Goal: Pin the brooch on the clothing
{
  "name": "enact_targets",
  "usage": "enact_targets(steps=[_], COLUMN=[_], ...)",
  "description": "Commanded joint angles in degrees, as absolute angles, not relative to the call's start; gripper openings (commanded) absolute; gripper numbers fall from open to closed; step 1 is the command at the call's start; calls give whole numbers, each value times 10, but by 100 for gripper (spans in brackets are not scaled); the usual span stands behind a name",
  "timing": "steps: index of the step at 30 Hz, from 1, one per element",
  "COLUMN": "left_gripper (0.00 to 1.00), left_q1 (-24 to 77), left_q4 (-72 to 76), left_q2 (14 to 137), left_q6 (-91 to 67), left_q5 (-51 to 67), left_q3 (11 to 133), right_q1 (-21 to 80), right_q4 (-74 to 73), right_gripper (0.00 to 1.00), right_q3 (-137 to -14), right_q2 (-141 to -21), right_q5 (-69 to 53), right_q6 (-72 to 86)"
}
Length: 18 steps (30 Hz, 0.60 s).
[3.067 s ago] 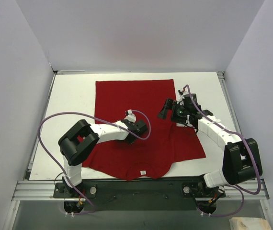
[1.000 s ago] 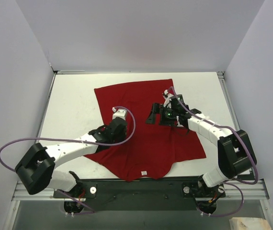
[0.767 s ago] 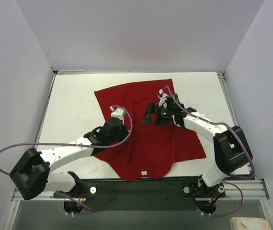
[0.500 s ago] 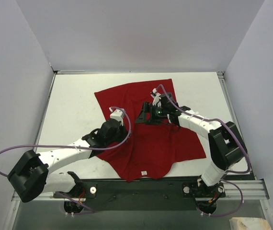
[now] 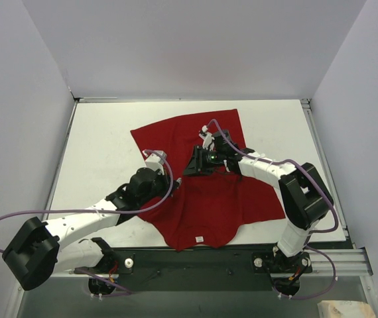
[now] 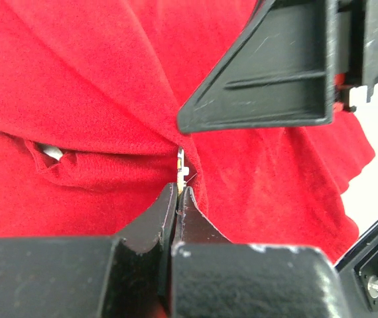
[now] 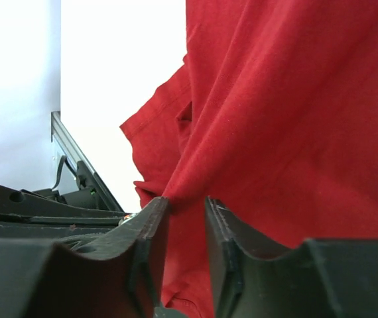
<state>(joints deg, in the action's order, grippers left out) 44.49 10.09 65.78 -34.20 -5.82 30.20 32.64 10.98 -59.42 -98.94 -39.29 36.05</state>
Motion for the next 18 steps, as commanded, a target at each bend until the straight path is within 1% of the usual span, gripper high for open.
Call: enact_targets(steps=[1,5,9,13,18], left_gripper=[0,0,0,0,0], left_q1=[439,435,432,431,429], left_q4=[175,188,205,228,259], left_q2=[636,635,639,645,650], left_q6=[-359,-370,-379,-391,-403], left_q5=[-40,-38,-33,-28,-22], left_q3=[295,289,285,284,278], right_q1=[334,337,340,343,345], right_q4=[134,136,140,141,127], right_gripper=[25,19,5,0,0], right_q3=[-620,-617,-614,-612,-613], right_q2=[-991,-991,-991,-987,-983], right_q5=[-414,-417,-418,-417,-408], right_q6=[370,374,374,375,365])
